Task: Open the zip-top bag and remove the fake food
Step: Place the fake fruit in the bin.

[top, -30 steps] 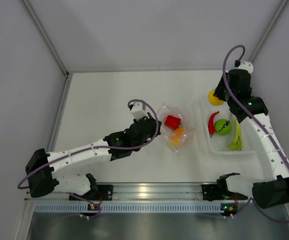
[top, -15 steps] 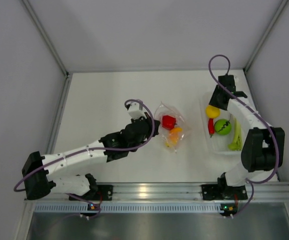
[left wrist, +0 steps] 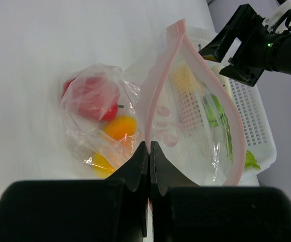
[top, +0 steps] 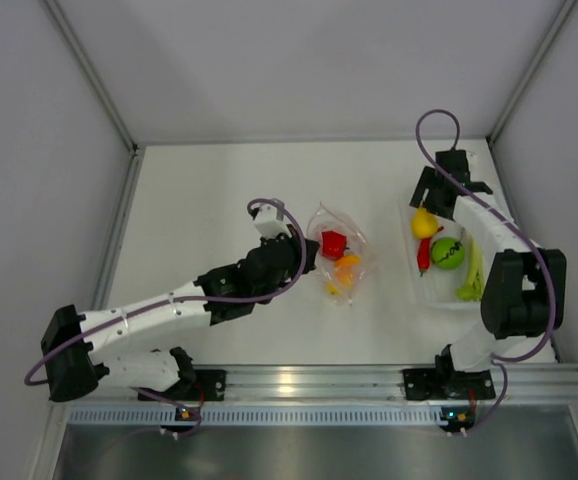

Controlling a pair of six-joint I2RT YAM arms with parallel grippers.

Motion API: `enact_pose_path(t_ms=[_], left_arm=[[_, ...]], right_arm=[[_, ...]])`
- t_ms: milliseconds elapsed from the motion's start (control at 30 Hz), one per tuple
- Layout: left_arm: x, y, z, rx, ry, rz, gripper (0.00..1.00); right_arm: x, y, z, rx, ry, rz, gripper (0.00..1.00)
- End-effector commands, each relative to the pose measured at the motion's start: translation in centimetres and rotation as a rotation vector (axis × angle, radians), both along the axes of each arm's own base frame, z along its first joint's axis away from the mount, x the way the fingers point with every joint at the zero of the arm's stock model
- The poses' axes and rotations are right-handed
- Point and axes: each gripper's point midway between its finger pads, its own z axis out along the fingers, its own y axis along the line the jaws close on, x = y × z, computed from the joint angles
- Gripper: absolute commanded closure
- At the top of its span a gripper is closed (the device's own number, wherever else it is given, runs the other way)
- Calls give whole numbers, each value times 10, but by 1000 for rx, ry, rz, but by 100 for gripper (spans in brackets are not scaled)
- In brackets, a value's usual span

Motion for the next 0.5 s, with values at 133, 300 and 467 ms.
enact_pose_path(t_ms=[133, 300, 467], left_arm=[[2, 2, 14, -32, -33, 1, 100], [3, 0, 17, -34, -37, 0, 100], [5, -3, 20, -37, -38, -2, 100]], right_arm=[[-11, 4, 97, 1, -208, 41, 16], [-43, 105, 160, 323, -448, 488, 1], [-87, 151, 194, 430, -486, 623, 15]])
